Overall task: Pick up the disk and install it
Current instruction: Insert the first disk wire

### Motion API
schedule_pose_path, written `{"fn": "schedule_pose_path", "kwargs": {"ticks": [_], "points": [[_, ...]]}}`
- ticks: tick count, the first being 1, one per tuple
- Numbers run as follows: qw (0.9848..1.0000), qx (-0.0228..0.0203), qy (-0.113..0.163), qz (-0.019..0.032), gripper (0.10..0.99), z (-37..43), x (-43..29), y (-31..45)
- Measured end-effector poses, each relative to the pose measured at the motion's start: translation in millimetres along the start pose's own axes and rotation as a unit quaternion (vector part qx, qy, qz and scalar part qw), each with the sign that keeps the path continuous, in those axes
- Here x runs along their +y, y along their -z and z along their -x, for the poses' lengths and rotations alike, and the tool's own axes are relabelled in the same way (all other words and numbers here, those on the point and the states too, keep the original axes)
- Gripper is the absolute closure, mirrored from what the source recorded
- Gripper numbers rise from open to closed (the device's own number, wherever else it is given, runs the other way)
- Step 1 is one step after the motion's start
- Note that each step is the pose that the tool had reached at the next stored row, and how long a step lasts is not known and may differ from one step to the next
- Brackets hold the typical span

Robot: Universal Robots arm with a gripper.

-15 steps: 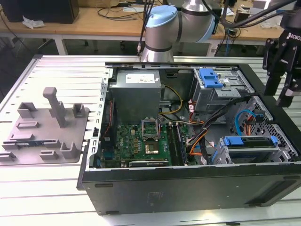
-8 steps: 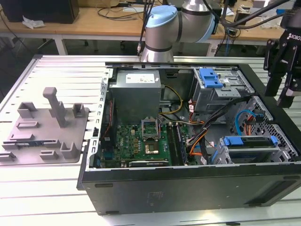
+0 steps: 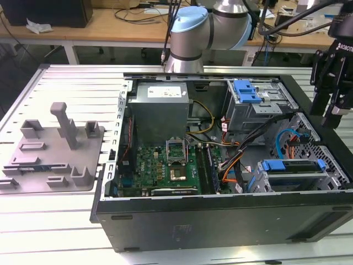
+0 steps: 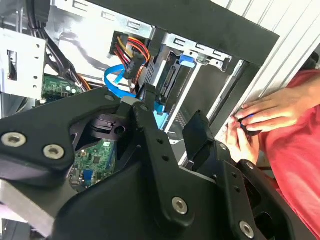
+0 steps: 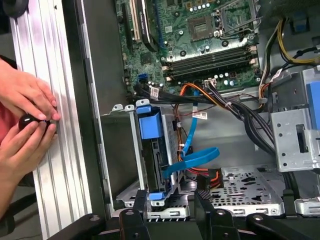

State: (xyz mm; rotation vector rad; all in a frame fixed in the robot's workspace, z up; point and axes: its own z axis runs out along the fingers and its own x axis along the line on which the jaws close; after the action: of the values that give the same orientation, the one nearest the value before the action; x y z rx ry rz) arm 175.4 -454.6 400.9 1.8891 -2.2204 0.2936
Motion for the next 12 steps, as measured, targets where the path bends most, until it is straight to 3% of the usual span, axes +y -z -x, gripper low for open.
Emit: {"fn": "schedule_pose_path", "kwargs": {"ticks": [4, 6, 10, 12], "points": [[0.9998, 0.0182, -0.002, -0.0023, 0.584, 13.4, -1.8, -0.6], [0.9997, 0.0229, -0.004, -0.0025, 0.584, 16.8, -1.7, -1.7], [0.9992, 0.0249, -0.03, 0.0054, 0.584, 21.4, -1.5, -8.2], [0.999, 0.0307, -0.031, 0.0048, 0.584, 28.7, -0.4, -9.7]]}}
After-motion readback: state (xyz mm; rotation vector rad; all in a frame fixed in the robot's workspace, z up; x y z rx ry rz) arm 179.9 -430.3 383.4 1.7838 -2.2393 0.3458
